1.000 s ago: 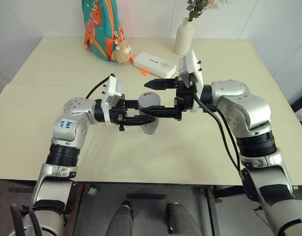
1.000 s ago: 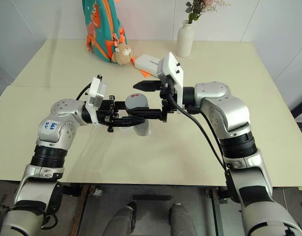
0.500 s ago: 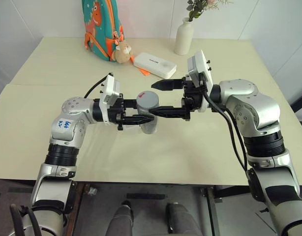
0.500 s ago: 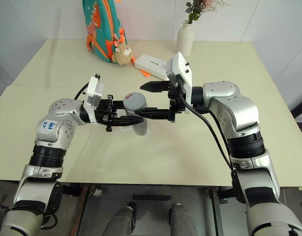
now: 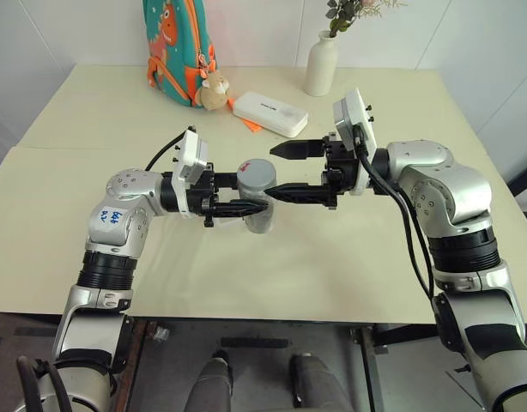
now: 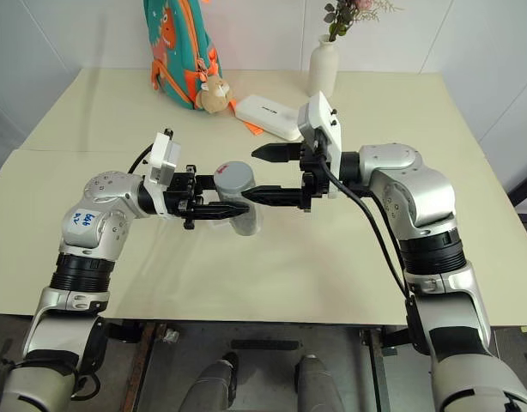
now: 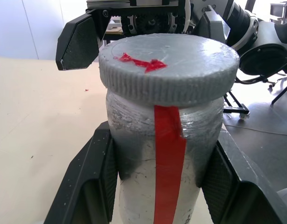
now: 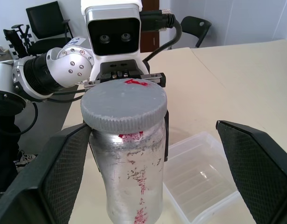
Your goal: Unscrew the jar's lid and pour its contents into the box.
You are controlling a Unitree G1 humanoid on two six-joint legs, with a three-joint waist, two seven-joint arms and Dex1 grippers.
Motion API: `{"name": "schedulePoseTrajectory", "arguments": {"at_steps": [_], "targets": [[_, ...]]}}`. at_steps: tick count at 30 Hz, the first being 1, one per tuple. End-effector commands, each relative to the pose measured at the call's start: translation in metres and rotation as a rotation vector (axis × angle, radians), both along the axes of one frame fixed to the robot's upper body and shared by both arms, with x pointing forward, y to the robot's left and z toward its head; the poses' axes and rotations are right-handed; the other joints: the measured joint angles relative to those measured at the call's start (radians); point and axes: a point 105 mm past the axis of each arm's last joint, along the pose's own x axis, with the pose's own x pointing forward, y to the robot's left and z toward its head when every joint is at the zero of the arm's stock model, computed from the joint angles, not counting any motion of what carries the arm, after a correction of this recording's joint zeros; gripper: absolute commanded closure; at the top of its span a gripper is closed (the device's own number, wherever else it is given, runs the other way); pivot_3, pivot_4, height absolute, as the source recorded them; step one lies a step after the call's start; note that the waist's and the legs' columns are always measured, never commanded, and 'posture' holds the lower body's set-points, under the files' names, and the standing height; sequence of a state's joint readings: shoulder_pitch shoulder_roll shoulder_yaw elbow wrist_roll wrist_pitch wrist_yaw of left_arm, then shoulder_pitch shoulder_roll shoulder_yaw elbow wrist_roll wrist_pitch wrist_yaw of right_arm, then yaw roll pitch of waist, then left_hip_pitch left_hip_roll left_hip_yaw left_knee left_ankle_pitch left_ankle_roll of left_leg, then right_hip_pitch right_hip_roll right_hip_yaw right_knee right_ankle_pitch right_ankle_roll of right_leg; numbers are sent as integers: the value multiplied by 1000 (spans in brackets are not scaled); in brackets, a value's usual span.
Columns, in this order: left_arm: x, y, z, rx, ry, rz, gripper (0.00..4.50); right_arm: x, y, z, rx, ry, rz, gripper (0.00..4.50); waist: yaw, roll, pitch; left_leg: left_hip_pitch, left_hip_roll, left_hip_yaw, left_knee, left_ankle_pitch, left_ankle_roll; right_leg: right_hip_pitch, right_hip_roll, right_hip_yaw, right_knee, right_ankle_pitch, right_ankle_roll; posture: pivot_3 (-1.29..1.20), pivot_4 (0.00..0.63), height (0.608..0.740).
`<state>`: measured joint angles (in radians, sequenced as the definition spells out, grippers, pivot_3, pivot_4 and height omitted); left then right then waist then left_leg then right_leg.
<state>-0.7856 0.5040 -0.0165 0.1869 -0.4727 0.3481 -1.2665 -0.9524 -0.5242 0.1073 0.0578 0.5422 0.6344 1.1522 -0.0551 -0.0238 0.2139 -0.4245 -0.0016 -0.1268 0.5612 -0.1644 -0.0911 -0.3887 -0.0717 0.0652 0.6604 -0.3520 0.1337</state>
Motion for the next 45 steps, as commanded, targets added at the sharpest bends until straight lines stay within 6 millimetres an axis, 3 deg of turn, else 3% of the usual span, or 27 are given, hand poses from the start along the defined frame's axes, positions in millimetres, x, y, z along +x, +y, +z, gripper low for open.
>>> {"name": "schedulePoseTrajectory", "arguments": {"at_steps": [1, 11, 21, 27, 45], "targets": [[-7, -2, 13, -12, -56, -41, 2498, 0, -14, 8, 23, -17, -29, 20, 1, 0, 0, 0, 0, 0, 0, 0, 0, 0, 0, 0, 0, 0, 0, 0, 150, 740], [-7, -1, 13, -10, -58, -44, 2498, -16, -12, 8, 18, 19, 72, 20, -1, 0, 0, 0, 0, 0, 0, 0, 0, 0, 0, 0, 0, 0, 0, 0, 150, 740], [-7, -2, 13, -8, -60, -47, 2498, -17, 12, 25, 85, 19, 124, 20, -1, 0, 0, 0, 0, 0, 0, 0, 0, 0, 0, 0, 0, 0, 0, 0, 150, 740], [-7, -3, 14, -10, -59, -48, 2498, -22, 24, 22, 89, 33, 160, 20, 0, 0, 0, 0, 0, 0, 0, 0, 0, 0, 0, 0, 0, 0, 0, 0, 150, 740], [-7, -2, 14, -12, -60, -37, 2498, -13, 36, 18, 76, 3, 137, 20, -1, 0, 0, 0, 0, 0, 0, 0, 0, -1, 0, 0, 1, 0, 0, 0, 150, 740]]}}
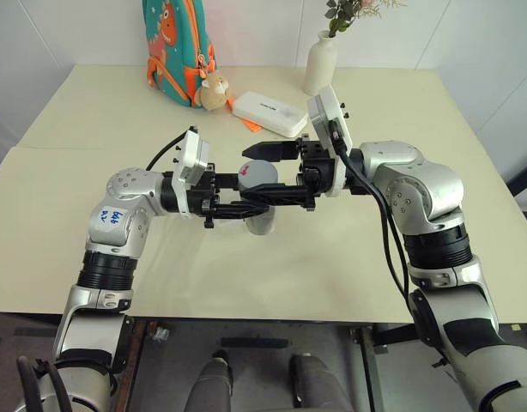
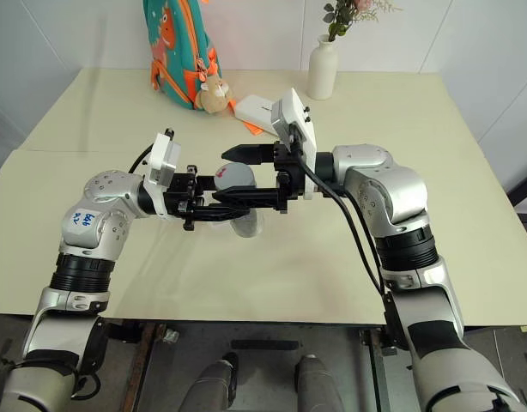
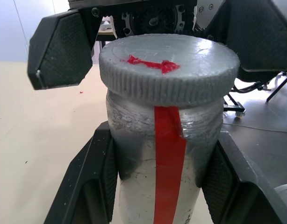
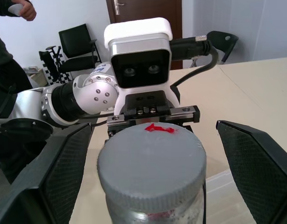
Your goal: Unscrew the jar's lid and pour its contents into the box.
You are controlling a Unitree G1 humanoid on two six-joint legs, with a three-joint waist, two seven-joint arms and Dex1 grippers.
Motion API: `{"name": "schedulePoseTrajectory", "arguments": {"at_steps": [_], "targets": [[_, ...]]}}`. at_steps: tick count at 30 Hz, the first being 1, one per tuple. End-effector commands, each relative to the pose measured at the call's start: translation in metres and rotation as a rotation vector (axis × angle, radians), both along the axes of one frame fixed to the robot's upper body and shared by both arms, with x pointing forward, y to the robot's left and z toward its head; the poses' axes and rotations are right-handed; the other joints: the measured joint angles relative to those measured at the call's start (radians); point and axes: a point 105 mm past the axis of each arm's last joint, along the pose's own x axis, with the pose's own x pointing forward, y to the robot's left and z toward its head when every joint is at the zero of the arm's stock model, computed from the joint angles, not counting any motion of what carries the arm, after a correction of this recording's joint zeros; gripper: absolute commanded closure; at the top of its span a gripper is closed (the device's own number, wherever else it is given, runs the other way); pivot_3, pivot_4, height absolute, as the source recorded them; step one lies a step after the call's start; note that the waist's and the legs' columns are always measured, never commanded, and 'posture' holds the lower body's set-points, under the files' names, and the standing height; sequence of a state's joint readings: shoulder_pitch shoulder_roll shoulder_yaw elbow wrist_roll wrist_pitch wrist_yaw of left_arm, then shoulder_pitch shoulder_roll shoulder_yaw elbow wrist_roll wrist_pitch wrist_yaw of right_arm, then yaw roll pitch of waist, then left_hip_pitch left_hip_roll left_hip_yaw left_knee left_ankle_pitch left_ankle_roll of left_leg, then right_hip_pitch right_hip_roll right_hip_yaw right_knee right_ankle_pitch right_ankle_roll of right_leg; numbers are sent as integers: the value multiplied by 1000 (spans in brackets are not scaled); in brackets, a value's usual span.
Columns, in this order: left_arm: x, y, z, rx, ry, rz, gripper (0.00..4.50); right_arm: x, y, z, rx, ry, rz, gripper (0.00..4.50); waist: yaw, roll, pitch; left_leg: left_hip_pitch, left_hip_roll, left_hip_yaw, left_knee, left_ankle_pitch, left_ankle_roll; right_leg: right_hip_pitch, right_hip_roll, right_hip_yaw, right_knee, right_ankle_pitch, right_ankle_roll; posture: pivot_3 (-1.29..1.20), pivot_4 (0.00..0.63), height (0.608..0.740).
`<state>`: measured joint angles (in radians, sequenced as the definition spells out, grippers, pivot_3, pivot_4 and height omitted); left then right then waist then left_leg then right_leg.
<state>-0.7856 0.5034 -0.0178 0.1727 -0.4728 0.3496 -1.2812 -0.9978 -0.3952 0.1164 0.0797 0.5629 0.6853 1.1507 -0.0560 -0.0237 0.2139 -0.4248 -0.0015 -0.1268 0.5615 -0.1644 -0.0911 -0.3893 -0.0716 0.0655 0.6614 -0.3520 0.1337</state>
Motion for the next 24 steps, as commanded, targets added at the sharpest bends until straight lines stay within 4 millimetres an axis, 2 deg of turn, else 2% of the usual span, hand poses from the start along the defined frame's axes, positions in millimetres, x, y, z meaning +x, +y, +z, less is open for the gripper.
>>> {"name": "schedulePoseTrajectory", "arguments": {"at_steps": [1, 4, 7, 9, 20, 24], "targets": [[-4, -1, 13, -19, -50, -16, 2498, -4, 2, 13, 18, -58, 18, 20, 0, 0, 0, 0, 0, 0, 0, 0, 0, 0, 0, 0, 0, 0, 0, 0, 150, 740], [-4, -1, 14, -20, -51, -16, 2498, -5, 2, 12, 21, -54, 20, 20, 0, 0, 0, 0, 0, 0, 0, 0, 0, 0, 0, 0, 0, 0, 0, 0, 150, 740], [-4, -1, 13, -19, -52, -16, 2498, -7, 2, 15, 36, -56, 25, 624, 0, 0, 0, 0, 0, 0, 0, 0, 0, 0, 0, 0, 0, 0, 0, 0, 150, 740], [-3, -1, 13, -18, -52, -15, 2498, -9, 1, 19, 56, -59, 27, 1216, 0, 0, 0, 0, 0, 0, 0, 0, 0, 0, 0, 0, 0, 0, 0, 0, 150, 740], [-3, 2, 13, -14, -52, -7, 2498, -24, -9, 38, 187, 74, 64, 1216, 0, 0, 0, 0, 0, 0, 0, 0, 0, 0, 0, 0, 0, 0, 0, 0, 150, 740], [-4, 3, 13, -16, -49, -5, 2498, -23, -12, 35, 173, 64, 31, 1216, 0, 0, 0, 0, 0, 0, 0, 0, 0, 0, 0, 0, 0, 0, 0, 0, 150, 740]]}}
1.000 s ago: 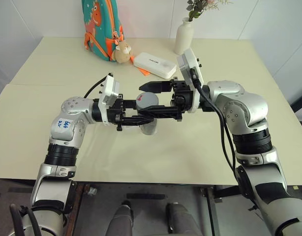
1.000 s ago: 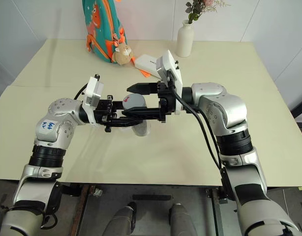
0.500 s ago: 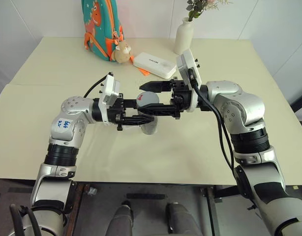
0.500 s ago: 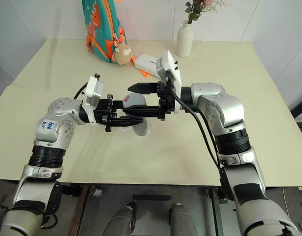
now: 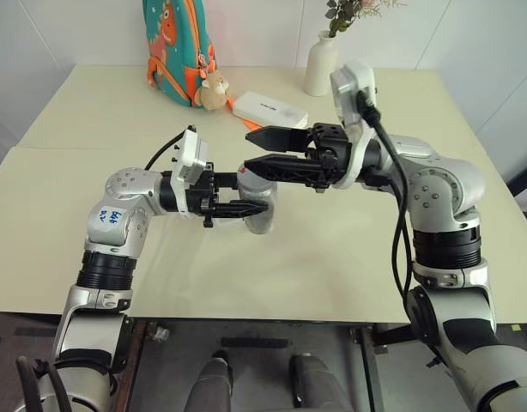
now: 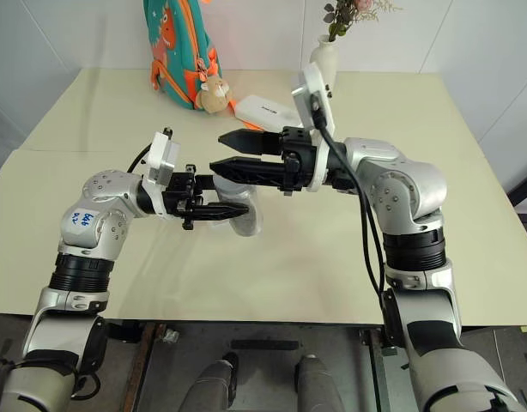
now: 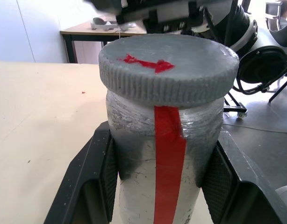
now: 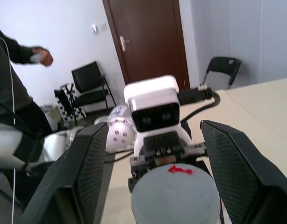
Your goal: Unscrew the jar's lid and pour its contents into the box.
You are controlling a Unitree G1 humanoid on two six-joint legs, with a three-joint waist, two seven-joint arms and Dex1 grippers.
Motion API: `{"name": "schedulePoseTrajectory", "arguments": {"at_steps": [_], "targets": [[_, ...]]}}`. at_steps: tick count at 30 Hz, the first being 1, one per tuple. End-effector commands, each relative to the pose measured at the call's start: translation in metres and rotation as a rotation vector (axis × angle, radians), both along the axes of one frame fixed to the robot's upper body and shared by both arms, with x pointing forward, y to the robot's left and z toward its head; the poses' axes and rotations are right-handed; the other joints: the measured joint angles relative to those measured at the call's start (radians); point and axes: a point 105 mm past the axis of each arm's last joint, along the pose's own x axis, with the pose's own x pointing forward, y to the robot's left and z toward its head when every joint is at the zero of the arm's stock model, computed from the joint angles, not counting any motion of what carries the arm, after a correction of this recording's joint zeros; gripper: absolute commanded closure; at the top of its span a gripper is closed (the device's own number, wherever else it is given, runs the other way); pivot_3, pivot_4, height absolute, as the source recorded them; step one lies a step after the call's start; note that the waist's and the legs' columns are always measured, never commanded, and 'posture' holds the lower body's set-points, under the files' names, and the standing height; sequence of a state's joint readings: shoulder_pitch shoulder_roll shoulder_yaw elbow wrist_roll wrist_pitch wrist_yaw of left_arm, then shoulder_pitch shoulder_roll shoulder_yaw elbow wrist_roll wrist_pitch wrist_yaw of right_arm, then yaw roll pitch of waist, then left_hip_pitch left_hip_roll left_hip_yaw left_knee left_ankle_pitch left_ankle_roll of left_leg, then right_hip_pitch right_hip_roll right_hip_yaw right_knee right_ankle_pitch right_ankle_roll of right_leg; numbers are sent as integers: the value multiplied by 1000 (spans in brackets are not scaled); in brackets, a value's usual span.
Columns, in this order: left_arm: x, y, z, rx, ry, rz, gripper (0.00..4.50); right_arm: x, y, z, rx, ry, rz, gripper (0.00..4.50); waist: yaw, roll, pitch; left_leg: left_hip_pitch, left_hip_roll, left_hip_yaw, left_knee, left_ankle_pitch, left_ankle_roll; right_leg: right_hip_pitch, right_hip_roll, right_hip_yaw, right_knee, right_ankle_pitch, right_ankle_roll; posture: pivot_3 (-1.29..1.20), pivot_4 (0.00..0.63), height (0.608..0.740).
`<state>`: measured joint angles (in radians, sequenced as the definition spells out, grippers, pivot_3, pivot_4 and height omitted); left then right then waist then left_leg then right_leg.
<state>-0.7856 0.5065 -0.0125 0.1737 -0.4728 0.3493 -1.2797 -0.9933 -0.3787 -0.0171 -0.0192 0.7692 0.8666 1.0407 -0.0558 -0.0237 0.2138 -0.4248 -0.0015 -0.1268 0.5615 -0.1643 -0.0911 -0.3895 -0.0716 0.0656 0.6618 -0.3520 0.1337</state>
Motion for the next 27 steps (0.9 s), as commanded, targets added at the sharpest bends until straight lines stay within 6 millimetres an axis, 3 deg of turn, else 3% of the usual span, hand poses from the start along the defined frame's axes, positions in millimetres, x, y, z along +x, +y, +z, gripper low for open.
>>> {"name": "schedulePoseTrajectory", "arguments": {"at_steps": [1, 5, 10, 17, 27], "targets": [[-4, 1, 12, -14, -46, -13, 2498, -3, -3, 6, 5, -51, -30, 1216, 0, 0, 0, 0, 0, 0, 0, 0, 0, 0, 0, 0, 0, 0, 0, 0, 150, 740], [-3, 0, 12, -15, -46, -16, 2498, 0, 1, 3, -37, -85, -49, 1216, 0, 0, 0, 0, 0, 0, 0, 0, 0, 0, 0, 0, 0, 0, 0, 0, 150, 740], [-3, -1, 12, -17, -48, -18, 2498, 2, 11, -2, -83, -112, -49, 14, 0, 0, 0, 0, 0, 0, 0, 0, 0, 0, 0, 0, 0, 0, 0, 0, 150, 740], [-3, -1, 12, -18, -47, -18, 2498, 3, 15, -13, -154, -168, -40, 14, 0, 0, 0, 0, 0, 0, 0, 0, 0, 0, 0, 0, 0, 0, 0, 0, 150, 740], [-4, -1, 12, -19, -44, -16, 2498, 6, 16, -14, -144, -164, -49, 14, -1, 0, 0, 0, 0, 0, 0, 0, 0, 0, 0, 0, 0, 0, 0, 0, 150, 740]]}}
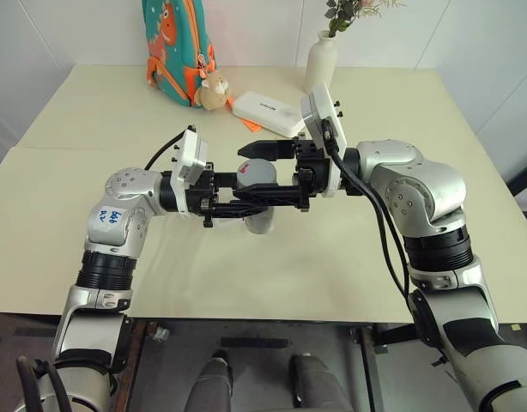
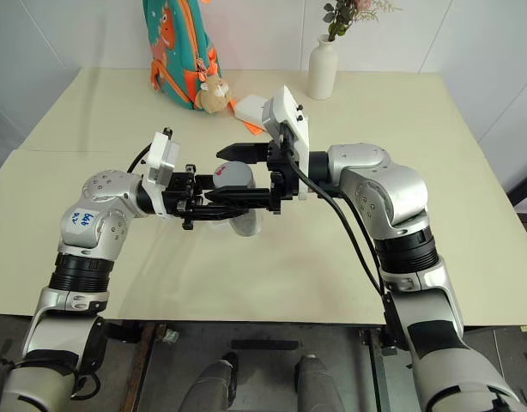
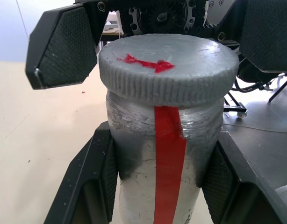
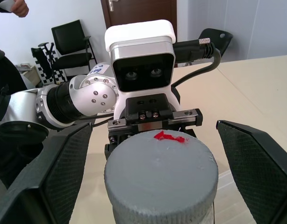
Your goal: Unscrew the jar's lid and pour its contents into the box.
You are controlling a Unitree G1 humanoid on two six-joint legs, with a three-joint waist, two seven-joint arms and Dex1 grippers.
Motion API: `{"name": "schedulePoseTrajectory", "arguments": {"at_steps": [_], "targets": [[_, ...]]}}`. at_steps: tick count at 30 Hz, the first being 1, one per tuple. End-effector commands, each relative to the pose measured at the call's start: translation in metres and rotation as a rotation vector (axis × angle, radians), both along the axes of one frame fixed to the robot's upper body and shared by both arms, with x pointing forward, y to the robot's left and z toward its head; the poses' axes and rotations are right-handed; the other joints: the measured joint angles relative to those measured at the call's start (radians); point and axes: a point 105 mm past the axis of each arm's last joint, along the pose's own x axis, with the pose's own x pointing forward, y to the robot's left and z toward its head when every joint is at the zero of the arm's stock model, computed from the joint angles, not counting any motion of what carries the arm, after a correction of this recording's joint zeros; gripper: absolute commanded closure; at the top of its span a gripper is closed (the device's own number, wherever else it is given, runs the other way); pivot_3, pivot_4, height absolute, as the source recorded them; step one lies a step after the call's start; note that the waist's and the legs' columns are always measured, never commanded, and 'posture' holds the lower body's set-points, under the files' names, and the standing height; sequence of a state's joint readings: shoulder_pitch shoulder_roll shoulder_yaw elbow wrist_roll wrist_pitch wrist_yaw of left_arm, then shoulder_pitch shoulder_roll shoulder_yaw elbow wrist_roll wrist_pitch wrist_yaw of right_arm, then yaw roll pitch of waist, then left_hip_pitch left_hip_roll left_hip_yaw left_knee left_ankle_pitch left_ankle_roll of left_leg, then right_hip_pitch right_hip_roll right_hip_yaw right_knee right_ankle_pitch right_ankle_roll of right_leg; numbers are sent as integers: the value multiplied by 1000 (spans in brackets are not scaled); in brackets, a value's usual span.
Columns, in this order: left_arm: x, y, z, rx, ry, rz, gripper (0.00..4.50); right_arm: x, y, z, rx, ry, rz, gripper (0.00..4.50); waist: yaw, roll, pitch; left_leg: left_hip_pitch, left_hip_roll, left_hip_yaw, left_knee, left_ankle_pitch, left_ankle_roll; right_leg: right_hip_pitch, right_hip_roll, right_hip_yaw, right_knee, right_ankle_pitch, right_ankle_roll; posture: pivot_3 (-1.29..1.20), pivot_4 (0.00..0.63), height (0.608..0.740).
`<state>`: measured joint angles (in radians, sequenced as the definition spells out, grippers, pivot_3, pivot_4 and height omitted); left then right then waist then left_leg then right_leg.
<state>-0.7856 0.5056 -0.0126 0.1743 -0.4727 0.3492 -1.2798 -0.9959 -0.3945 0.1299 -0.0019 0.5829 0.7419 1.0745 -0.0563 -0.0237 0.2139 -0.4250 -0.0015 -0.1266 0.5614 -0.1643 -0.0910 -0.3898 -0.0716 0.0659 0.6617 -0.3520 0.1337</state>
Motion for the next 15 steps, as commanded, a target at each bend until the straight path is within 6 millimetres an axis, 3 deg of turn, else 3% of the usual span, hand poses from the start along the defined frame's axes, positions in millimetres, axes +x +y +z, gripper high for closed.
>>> {"name": "schedulePoseTrajectory", "arguments": {"at_steps": [1, 2, 4, 8, 15], "targets": [[-3, -1, 12, -18, -45, -15, 2498, -4, 0, 11, 29, -44, 16, 14, 0, 0, 0, 0, 0, 0, 0, 0, 0, 0, 0, 0, 0, 0, 0, 0, 150, 740], [-3, -1, 12, -18, -45, -15, 2498, -4, 0, 11, 32, -43, 15, 14, 0, 0, 0, 0, 0, 0, 0, 0, 0, 0, 0, 0, 0, 0, 0, 0, 150, 740], [-3, -1, 12, -20, -45, -15, 2498, -3, 0, 11, 35, -40, 13, 421, 0, 0, 0, 0, 0, 0, 0, 0, 0, 0, 0, 0, 0, 0, 0, 0, 150, 740], [-3, -1, 12, -21, -47, -15, 2498, -3, 0, 12, 48, -34, 12, 1654, 0, 0, 0, 0, 0, 0, 0, 0, 0, 0, 0, 0, 0, 0, 0, 0, 150, 740], [-3, 0, 12, -19, -49, -10, 2498, -10, -6, 45, 237, 97, 46, 1654, 1, 0, 0, 0, 0, 0, 0, 0, 0, 0, 0, 0, 0, 0, 0, 0, 150, 740]]}}
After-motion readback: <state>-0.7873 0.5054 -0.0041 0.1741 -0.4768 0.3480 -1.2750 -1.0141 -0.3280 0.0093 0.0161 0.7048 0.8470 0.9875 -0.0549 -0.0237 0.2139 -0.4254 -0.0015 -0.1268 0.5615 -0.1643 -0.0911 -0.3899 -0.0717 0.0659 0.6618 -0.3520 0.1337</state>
